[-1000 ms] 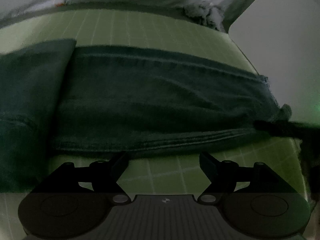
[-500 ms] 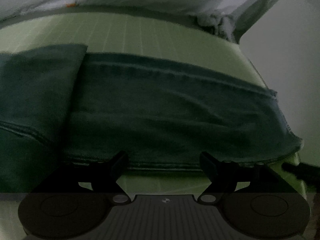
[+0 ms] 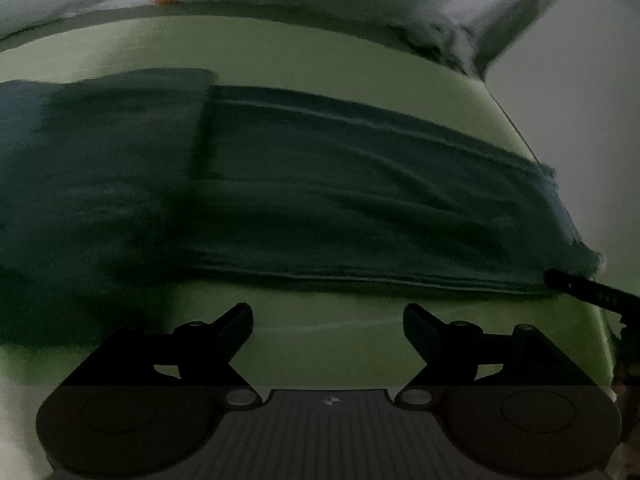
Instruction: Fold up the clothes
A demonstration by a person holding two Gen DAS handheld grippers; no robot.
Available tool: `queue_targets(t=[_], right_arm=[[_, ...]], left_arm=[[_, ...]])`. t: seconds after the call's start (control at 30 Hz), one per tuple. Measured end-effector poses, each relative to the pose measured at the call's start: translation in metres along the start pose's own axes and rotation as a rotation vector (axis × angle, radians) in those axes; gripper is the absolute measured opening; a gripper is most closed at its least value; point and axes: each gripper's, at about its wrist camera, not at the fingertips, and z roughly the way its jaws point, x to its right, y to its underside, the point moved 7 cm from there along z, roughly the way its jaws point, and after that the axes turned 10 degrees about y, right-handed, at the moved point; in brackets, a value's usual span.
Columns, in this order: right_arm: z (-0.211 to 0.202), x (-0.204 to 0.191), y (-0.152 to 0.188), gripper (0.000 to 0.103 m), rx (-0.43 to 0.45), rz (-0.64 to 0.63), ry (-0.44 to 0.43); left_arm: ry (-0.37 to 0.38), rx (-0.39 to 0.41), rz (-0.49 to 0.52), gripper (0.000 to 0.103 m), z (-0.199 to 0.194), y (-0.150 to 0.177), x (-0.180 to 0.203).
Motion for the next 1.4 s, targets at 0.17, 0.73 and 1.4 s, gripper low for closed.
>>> queue_targets(t=[0.17,0.73,1.4], right_arm=[[-0.023,-0.038,0.008,0.088,0.039,-0.058,-0.036],[-0.078,-0.208,0.058,0.087,-0.079,0.010,-0.201],[-0.093,-0.259,0.099,0.088,-0.130,0.216,-0.156]], left_arm=[[-0.089,0.045,-0.028,0.085,-0.039,0.013,-0.045],[-0.083,0.076,0.490,0.077,-0.047,0.016,-0.092],[-0.177,0.140,1.142,0.045,-0.065,0.030,-0.111]])
